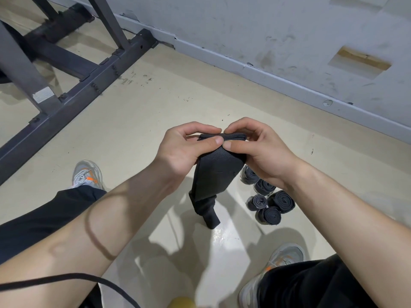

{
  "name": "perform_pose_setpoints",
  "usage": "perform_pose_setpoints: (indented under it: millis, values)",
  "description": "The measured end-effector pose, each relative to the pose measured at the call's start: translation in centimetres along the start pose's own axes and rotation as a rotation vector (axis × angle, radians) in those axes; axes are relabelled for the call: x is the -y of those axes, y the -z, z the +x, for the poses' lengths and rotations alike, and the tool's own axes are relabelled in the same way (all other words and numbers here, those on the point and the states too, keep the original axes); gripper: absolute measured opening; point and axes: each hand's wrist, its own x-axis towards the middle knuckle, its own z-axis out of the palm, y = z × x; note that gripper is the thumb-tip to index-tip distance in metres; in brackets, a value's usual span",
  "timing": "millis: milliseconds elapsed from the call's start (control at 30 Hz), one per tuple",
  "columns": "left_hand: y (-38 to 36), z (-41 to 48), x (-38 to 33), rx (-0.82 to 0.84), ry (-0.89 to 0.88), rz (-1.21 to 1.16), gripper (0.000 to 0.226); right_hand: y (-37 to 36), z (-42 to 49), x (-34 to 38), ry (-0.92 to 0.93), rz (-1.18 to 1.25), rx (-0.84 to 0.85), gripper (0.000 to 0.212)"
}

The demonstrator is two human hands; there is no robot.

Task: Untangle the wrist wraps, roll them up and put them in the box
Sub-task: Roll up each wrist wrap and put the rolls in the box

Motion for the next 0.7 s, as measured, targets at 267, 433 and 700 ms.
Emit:
perform_pose_setpoints:
  millis: [267, 433, 700]
  values:
    - [0.3, 0.5, 0.4, -0.061, -0.061, 0.04, 0.021, -0.1, 0.2, -0.2, -0.2, -0.184, 0.05, 0.029]
    - [0.0, 0.5, 0.5, -0.03, -0.121, 0.126, 0.026, -0.6, 0.4, -0.5, -0.109, -0.194, -0.031, 0.034]
    - [0.2, 0.7, 1.2, 0.021, 0.024, 0.07, 0.033, -0.4, 0.2, -0.4, 0.012, -0.157, -0.088, 0.009]
